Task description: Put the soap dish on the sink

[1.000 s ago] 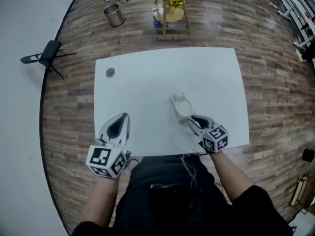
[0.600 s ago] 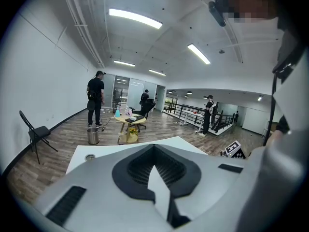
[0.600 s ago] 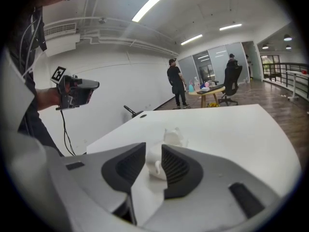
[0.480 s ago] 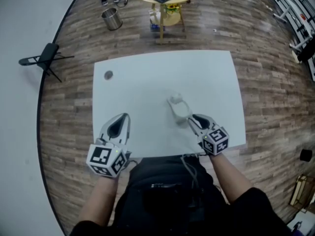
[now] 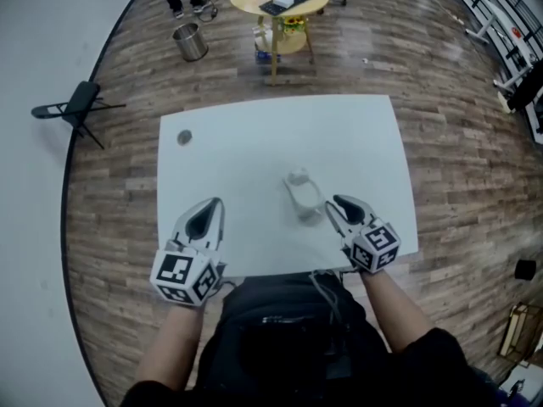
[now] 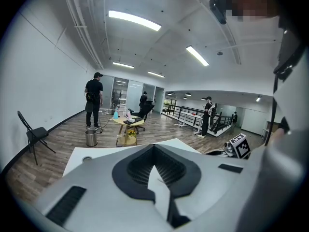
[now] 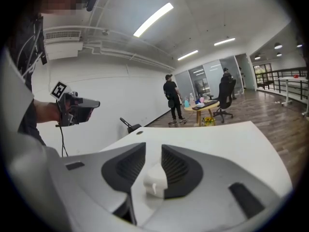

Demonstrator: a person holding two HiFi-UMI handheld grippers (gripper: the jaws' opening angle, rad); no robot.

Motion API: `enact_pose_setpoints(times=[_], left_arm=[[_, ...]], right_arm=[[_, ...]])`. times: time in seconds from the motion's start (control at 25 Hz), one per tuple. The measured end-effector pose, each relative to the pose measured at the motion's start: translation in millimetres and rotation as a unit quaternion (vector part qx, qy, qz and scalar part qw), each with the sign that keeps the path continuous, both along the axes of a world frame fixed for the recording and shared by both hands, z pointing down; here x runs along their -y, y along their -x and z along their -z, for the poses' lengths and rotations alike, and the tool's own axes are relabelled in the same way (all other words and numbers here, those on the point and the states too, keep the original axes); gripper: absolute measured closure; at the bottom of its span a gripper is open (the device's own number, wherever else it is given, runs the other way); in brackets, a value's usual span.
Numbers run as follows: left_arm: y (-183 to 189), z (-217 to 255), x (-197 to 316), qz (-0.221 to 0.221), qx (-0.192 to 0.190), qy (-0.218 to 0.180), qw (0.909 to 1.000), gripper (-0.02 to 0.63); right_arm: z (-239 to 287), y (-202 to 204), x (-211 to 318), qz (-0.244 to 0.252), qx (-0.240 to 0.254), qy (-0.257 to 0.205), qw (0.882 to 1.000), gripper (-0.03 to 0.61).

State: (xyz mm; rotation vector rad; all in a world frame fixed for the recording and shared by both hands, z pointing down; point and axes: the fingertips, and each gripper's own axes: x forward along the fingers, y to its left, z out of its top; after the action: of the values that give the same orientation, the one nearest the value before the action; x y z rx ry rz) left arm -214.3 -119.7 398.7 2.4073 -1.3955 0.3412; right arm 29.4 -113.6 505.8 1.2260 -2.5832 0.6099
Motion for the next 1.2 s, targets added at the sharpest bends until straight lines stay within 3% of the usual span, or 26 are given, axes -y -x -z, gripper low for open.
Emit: enact_pose_setpoints(times=[0.2,0.36,1.2], left_arm=[[-7.8,-5.5,-2.6,-0.006,-0.001,0.005,1.0000,0.624],[-11.7,-4.8,-2.1,-0.007,0.001,0.005,1.0000,0.624],[-17.7,2.9,-9.6,-0.004,-0.005,-0.008,0.9999,0.624]], right_arm=[[16.1,-8.4,3.3,-0.013,-0.007,-0.028,0.999,0.466],[26.2,-4.2,-1.5,0.015,-0.053,-0.059,0.997,0.466],[81.2,-14.2,-1.3,0.003,-0.035,-0.110,0.993,0.466]])
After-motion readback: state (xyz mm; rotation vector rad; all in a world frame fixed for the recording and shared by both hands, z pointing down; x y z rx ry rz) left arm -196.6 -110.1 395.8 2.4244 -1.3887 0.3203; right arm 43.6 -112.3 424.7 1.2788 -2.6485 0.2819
